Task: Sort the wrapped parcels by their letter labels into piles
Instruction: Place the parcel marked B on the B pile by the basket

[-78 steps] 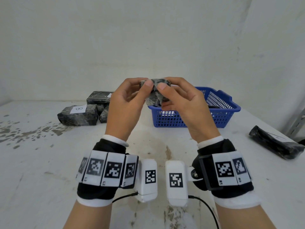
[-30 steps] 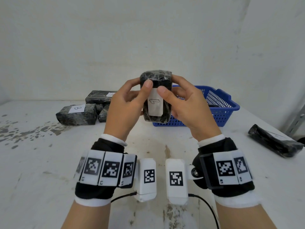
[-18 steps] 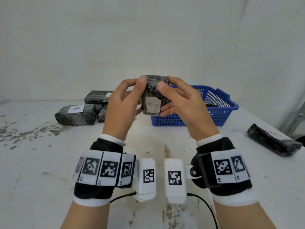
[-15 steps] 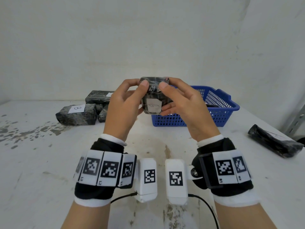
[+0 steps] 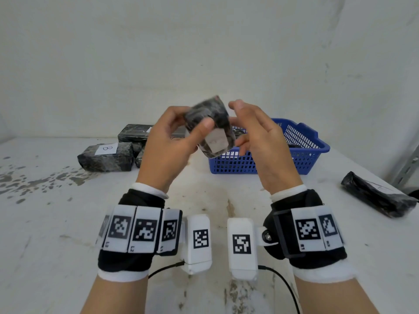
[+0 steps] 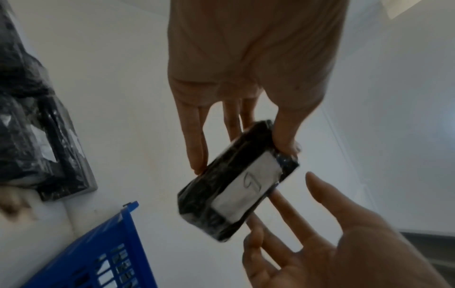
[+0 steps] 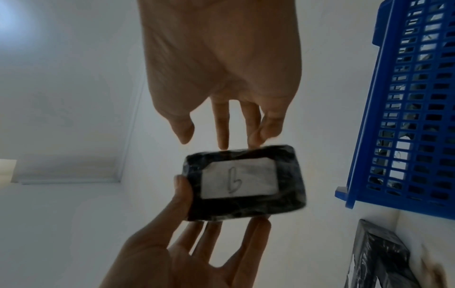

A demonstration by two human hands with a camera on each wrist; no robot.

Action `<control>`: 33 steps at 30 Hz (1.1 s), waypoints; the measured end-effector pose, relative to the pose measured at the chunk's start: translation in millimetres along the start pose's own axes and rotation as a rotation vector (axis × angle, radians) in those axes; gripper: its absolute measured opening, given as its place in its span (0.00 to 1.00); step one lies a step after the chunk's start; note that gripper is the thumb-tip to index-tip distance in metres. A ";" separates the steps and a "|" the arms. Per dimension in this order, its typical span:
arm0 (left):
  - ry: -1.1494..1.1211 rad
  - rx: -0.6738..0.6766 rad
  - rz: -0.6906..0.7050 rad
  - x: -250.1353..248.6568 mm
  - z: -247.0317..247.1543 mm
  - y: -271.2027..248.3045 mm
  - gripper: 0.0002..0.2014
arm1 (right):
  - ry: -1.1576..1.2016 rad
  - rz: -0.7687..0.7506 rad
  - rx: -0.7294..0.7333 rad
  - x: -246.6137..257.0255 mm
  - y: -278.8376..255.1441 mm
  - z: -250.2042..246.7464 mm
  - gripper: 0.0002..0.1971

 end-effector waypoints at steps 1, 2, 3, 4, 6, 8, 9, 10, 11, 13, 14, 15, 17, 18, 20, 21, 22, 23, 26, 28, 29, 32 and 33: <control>-0.065 -0.048 -0.013 0.1 -2.2 0.2 0.18 | -0.012 0.009 -0.008 -1.2 0.7 -1.4 0.11; -0.145 -0.086 -0.029 -0.7 -3.1 -0.1 0.16 | -0.027 0.021 -0.008 -2.5 1.6 -2.1 0.12; -0.217 -0.110 -0.039 -1.4 -3.3 -0.6 0.14 | -0.043 0.029 0.006 -4.2 2.9 -2.1 0.15; -0.267 -0.115 -0.040 -3.3 -2.2 -1.6 0.14 | -0.049 0.034 0.027 -6.4 4.2 -1.5 0.18; -0.308 -0.092 -0.038 -5.5 2.0 -3.1 0.16 | 0.011 0.025 0.085 -8.5 5.2 1.5 0.21; -0.303 -0.079 -0.068 -3.0 4.1 -3.3 0.18 | 0.110 -0.007 0.118 -4.8 3.8 2.3 0.18; -0.291 -0.079 -0.084 -0.7 4.0 -2.9 0.19 | 0.138 -0.019 0.116 -3.2 3.5 1.3 0.17; -0.274 -0.080 -0.090 0.8 3.5 -2.4 0.21 | 0.154 -0.029 0.114 -1.6 3.1 0.2 0.17; -0.252 -0.084 -0.082 1.6 2.6 -2.1 0.23 | 0.160 -0.032 0.118 -1.4 3.1 -0.1 0.18; -0.230 -0.101 -0.065 2.1 -0.3 -2.1 0.25 | 0.160 -0.030 0.147 -2.9 2.8 2.2 0.22; -0.231 -0.109 -0.065 2.8 -1.7 -1.9 0.25 | 0.147 -0.034 0.160 -3.5 2.7 3.6 0.26; -0.233 -0.117 -0.066 3.6 -2.8 -1.6 0.25 | 0.127 -0.046 0.165 -3.4 2.6 4.5 0.28; -0.213 -0.129 -0.061 4.6 -4.4 -0.7 0.26 | 0.092 -0.074 0.170 -2.2 2.9 5.6 0.29; -0.194 -0.130 -0.051 4.7 -4.8 -0.3 0.26 | 0.091 -0.077 0.171 -2.0 3.1 5.9 0.29; -0.153 -0.133 -0.017 3.6 -5.9 0.2 0.26 | 0.117 -0.067 0.156 -3.1 3.3 6.0 0.29; -0.131 -0.133 -0.002 2.9 -6.1 0.0 0.25 | 0.130 -0.061 0.138 -4.1 3.4 6.0 0.30; -0.107 -0.133 0.006 2.5 -6.4 0.0 0.25 | 0.140 -0.054 0.115 -5.7 3.6 6.3 0.30; -0.081 -0.132 0.004 3.2 -6.9 0.4 0.25 | 0.146 -0.045 0.090 -7.1 3.8 6.3 0.29; 0.035 -0.110 -0.066 7.8 -13.5 3.2 0.24 | 0.136 0.003 0.004 -13.0 4.3 4.3 0.24; 0.126 -0.079 -0.080 7.6 -23.4 7.2 0.28 | 0.118 0.036 -0.011 -17.4 4.8 5.5 0.22; 0.187 -0.052 -0.081 5.5 -29.1 9.7 0.31 | 0.118 0.053 -0.005 -19.4 4.8 7.7 0.21; 0.401 0.076 -0.176 1.5 -47.2 17.8 0.41 | 0.133 0.097 0.031 -25.4 5.4 19.3 0.21; 0.470 0.112 -0.213 0.4 -53.7 20.7 0.42 | 0.138 0.113 0.048 -28.7 6.2 25.0 0.21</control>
Point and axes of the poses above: each hand's wrist, its own y-axis towards the middle knuckle, its own z-axis out of the palm, x = y × z, the point moved 6 cm from there along y, towards the middle knuckle, and after that the axes turned 8 degrees about -y, right-handed, at the moved point
